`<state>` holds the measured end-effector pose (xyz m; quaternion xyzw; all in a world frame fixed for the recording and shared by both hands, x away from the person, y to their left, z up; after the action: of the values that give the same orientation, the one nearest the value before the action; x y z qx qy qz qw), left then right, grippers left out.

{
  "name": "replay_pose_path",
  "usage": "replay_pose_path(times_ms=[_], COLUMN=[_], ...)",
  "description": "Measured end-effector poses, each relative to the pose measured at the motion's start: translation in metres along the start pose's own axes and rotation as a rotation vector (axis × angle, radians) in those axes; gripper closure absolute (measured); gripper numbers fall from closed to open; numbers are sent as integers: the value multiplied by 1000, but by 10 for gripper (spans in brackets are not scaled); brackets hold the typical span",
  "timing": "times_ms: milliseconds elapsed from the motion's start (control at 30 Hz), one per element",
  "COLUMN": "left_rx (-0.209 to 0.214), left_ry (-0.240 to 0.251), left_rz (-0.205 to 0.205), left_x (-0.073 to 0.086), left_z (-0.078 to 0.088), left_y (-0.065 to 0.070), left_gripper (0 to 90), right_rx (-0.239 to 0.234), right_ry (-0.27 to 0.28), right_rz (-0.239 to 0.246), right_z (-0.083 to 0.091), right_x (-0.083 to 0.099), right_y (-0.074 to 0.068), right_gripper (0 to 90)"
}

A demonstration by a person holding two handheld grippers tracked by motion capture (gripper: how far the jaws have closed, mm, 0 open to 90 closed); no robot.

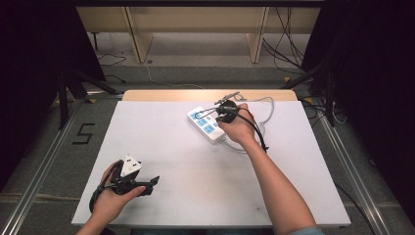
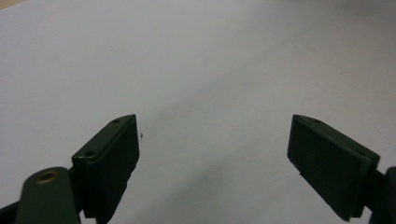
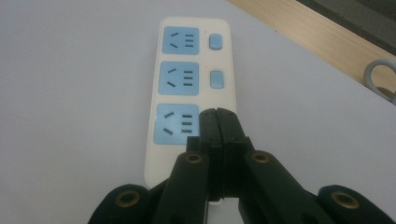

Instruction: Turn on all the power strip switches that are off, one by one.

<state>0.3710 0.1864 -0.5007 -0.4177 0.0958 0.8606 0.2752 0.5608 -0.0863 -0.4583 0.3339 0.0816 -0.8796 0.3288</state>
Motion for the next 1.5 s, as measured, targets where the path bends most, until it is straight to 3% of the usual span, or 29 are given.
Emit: replay_pose_path(times_ms=[767,1500], left_rx=[1,0], left_ry=[2,-2], left_rz=[2,5], left_x=[0,1], left_z=[0,0], left_y=[-1,-1], left_gripper=[165,164], right_rx=[1,4], right_ry=[-40,-71], right_rz=[-14,-24], right_z=[-19,-36], right_x=[-8,-3], right_y=[1,6], right_gripper=[900,900])
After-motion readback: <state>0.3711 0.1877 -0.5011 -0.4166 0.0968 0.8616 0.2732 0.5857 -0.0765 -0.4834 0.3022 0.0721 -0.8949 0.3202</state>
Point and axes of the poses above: each handheld gripper's, and its own axes: z roughly backward along the jaws, x roughly out of its underside, y roughly to its right, the point moved 6 cm from there along -z, roughly forward along the jaws
